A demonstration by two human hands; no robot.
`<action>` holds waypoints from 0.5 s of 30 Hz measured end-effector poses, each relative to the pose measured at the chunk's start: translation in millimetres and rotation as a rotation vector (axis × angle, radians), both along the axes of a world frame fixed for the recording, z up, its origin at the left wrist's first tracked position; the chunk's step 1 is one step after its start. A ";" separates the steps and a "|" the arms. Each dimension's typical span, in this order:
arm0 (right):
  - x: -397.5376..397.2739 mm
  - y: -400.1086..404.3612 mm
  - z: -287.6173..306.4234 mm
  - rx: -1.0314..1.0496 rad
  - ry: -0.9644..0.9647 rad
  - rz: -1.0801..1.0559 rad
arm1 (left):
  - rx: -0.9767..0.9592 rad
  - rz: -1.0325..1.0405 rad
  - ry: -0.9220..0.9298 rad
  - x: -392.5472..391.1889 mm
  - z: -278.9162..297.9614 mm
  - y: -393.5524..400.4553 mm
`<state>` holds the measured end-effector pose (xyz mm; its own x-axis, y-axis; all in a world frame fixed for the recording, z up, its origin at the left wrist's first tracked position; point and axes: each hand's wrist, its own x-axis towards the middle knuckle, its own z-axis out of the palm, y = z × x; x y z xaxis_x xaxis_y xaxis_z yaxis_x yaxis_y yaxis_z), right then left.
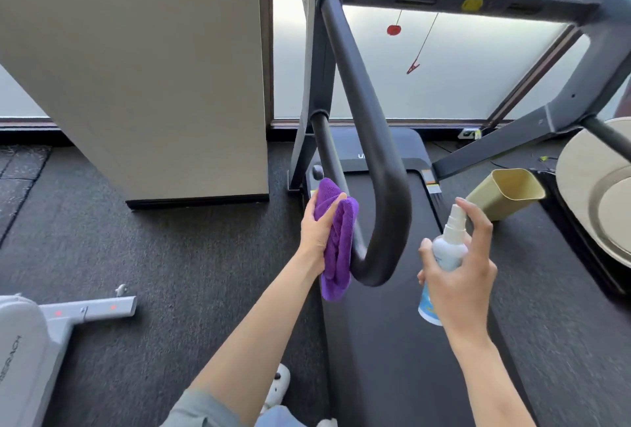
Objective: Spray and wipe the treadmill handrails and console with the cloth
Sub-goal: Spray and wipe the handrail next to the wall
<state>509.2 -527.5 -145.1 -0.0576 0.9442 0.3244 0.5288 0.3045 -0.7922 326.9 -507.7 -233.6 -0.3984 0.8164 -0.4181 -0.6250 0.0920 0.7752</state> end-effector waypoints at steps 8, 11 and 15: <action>-31.7 21.9 -3.3 -0.043 -0.006 -0.042 | 0.064 -0.039 -0.286 -44.8 -12.4 67.9; -36.1 30.6 -5.7 -0.054 -0.019 -0.070 | 0.021 -0.005 -0.273 -64.9 -10.5 99.8; -46.3 40.1 -5.2 -0.102 0.007 -0.126 | -0.060 0.010 -0.153 -97.5 -7.1 147.3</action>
